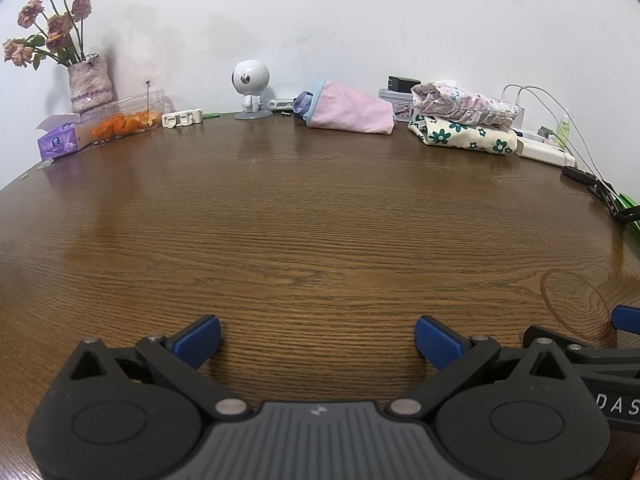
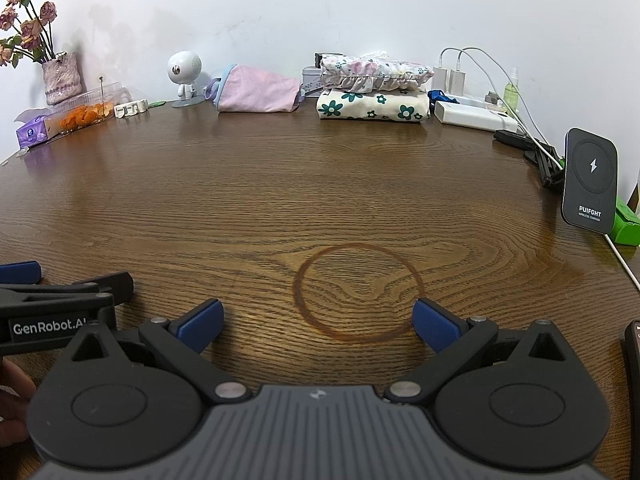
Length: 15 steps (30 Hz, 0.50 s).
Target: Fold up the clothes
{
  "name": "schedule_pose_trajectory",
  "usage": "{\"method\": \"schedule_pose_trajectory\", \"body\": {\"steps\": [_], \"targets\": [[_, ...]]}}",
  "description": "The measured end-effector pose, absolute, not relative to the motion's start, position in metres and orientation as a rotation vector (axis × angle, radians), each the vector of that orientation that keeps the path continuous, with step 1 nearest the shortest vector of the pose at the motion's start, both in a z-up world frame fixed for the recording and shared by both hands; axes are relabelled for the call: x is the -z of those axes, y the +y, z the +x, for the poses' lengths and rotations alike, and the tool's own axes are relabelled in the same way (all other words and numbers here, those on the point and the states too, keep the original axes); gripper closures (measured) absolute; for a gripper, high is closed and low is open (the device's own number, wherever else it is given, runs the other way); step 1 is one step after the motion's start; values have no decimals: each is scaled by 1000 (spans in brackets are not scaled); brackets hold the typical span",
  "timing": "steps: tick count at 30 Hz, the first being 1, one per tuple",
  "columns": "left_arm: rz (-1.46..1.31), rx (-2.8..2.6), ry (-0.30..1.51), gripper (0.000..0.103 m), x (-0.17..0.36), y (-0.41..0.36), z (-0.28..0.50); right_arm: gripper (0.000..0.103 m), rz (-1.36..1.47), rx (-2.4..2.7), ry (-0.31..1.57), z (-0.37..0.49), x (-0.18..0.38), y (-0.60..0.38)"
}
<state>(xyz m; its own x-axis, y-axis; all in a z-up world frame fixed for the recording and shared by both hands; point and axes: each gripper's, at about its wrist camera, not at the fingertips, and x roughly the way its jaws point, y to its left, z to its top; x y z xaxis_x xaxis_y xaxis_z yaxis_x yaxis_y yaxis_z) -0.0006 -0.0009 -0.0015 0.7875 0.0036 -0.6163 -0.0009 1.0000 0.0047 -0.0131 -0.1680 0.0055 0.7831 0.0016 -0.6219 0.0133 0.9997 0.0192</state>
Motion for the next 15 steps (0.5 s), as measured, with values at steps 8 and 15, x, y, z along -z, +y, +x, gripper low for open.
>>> {"method": "schedule_pose_trajectory", "body": {"steps": [8, 15], "targets": [[5, -2, 665, 0, -4, -5, -1, 1, 23, 8, 672, -14, -6, -167], [6, -1, 665, 0, -4, -4, -2, 1, 23, 7, 672, -14, -5, -168]]}}
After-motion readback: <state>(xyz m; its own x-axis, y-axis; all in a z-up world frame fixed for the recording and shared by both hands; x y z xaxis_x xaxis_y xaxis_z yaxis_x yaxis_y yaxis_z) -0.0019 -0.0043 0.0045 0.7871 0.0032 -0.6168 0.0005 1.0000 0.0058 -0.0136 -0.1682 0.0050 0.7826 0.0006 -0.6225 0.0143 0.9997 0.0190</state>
